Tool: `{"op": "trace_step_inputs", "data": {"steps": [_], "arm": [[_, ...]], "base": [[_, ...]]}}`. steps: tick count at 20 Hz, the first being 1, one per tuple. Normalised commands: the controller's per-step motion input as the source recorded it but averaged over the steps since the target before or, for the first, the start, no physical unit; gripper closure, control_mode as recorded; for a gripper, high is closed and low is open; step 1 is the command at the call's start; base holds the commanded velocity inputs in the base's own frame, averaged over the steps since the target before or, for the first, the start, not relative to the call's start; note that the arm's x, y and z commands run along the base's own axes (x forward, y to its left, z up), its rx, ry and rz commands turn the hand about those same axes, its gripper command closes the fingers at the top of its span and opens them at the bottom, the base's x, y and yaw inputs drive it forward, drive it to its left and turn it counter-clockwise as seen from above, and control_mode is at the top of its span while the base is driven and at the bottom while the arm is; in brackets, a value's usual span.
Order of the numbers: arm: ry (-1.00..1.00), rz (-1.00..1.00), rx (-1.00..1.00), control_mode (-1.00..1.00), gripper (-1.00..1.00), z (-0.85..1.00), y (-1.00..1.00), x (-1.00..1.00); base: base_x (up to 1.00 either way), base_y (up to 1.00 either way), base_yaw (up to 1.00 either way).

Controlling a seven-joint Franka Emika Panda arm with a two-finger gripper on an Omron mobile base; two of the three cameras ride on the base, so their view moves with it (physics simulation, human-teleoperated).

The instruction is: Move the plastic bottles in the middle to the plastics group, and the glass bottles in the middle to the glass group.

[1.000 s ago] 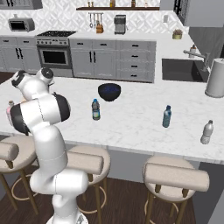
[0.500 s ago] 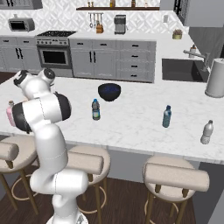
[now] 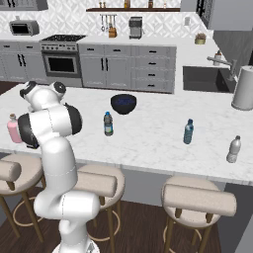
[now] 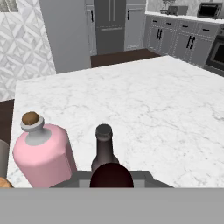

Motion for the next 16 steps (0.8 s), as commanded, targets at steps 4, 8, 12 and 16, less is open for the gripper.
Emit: {"op": "trace_step_inputs", "data": {"steps": [4, 8, 12, 16], "arm": [[-0.02, 0.05, 0.00, -1.00, 1.00, -0.32, 0.00, 0.05], [-0.01, 0.05, 0.00, -1.00, 1.00, -0.18, 0.02, 0.01], [0.00, 0.00, 0.00, -1.00, 1.00, 0.00, 0.02, 0.00], [0.00, 0.00, 0.00, -1.00, 1.00, 0.00, 0.00, 0.00]], "base": [[0.00, 0.00, 0.00], [0.00, 0.00, 0.00], [0.00, 0.00, 0.00], [0.00, 0.00, 0.00]]}}
